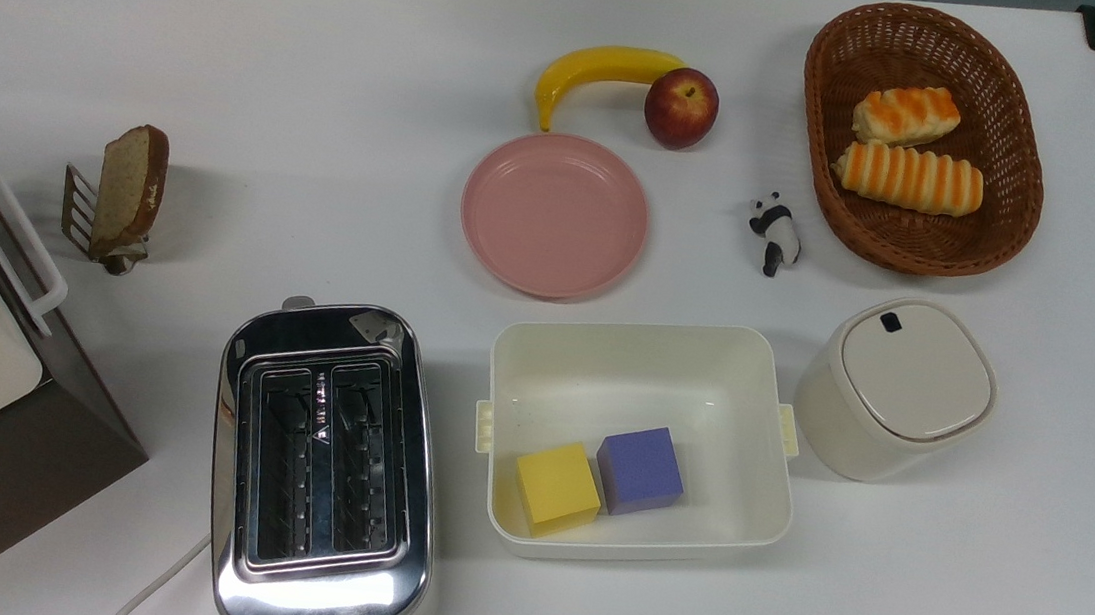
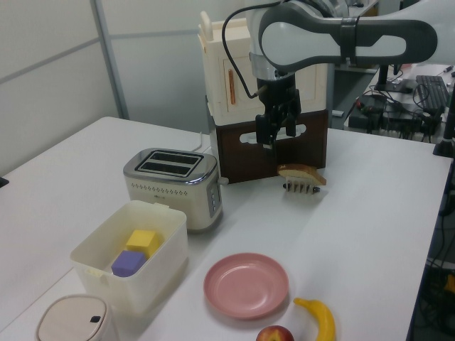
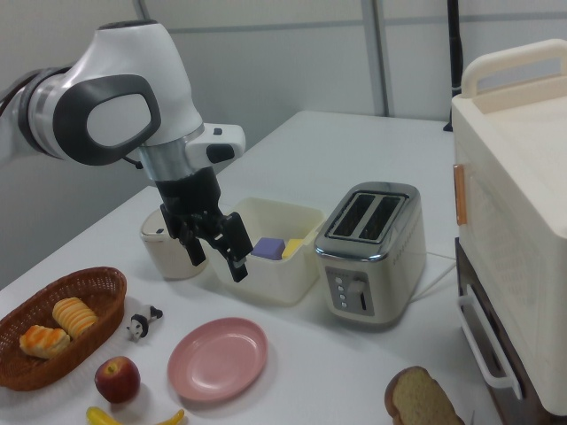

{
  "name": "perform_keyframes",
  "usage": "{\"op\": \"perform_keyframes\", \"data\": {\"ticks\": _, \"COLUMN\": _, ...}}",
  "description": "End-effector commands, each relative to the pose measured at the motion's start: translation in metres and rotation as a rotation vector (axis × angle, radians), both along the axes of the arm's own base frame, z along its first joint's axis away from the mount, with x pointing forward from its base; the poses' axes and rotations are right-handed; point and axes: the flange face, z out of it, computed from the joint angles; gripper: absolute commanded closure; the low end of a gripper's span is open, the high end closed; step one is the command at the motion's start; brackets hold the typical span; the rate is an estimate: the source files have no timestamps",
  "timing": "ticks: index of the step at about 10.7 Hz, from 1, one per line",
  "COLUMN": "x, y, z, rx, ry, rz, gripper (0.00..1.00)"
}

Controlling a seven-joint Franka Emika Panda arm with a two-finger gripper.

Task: Put the bread in the toaster
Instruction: 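Move the open gripper over the toast slice in the metal rack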

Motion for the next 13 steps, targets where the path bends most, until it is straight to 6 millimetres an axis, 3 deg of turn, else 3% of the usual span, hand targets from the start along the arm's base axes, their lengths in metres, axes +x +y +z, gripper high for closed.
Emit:
{"op": "perform_keyframes", "data": {"ticks": 1, "x": -0.004, "y": -0.038, "z": 0.004, "rx": -0.002, "ry": 0.006, "rz": -0.031, "gripper": 0.0}}
{"op": "perform_keyframes", "data": {"ticks": 5, "x": -0.007, "y": -0.059, "z": 0.002, "rx": -0.009, "ry": 0.004, "rz": -0.031, "gripper": 0.0}}
{"op": "perform_keyframes", "data": {"ticks": 8, "x": -0.006, "y": -0.101, "z": -0.011, "rx": -0.013, "ry": 0.003, "rz": 0.003, "gripper": 0.0}}
{"op": "perform_keyframes", "data": {"ticks": 10, "x": -0.004, "y": -0.139, "z": -0.03, "rx": -0.008, "ry": 0.023, "rz": 0.054, "gripper": 0.0}}
{"op": "perform_keyframes", "data": {"ticks": 13, "x": 0.011, "y": -0.177, "z": -0.067, "rx": -0.026, "ry": -0.007, "rz": 0.052, "gripper": 0.0}}
